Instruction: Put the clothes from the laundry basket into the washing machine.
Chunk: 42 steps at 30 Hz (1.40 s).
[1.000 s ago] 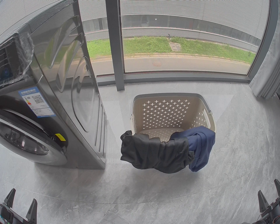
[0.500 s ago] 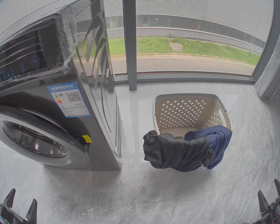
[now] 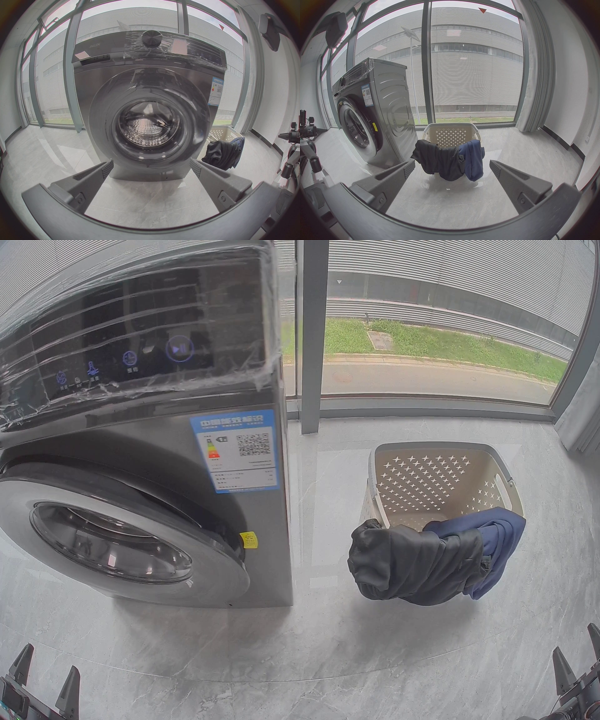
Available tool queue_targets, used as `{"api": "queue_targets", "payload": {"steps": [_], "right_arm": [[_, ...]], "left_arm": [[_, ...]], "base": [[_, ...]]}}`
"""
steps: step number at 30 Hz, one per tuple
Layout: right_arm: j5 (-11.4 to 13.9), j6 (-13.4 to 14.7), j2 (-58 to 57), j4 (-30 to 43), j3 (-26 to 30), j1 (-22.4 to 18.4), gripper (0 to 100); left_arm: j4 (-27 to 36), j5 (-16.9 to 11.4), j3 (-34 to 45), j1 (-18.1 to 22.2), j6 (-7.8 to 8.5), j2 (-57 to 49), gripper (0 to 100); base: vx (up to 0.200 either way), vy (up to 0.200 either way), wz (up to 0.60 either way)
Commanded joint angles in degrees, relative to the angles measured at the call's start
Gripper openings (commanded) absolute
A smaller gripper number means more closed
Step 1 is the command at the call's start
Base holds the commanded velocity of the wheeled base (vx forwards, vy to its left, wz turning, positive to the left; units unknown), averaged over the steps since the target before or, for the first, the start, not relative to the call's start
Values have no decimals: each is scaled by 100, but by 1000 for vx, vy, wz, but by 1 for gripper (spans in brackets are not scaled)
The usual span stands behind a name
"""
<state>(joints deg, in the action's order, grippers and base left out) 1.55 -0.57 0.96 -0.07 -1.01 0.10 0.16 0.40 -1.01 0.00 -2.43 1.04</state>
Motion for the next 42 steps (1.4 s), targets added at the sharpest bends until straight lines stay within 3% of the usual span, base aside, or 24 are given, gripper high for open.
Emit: {"api": "queue_targets", "payload": {"steps": [1,14,20,42], "right_arm": [[3,-4,-96,-1,101,-1,100],[3,-4,-96,-1,101,-1,100],[3,-4,-96,-1,101,-1,100],[3,-13,-96,-1,101,-1,100]], "left_arm": [[2,4,84,0,-4,-77,100],[2,4,84,0,-4,-77,100],[2,4,84,0,-4,-77,100],[2,4,84,0,-4,-77,100]], "base": [[0,0,0],[-185,0,0],[0,0,0],[0,200,0]]}}
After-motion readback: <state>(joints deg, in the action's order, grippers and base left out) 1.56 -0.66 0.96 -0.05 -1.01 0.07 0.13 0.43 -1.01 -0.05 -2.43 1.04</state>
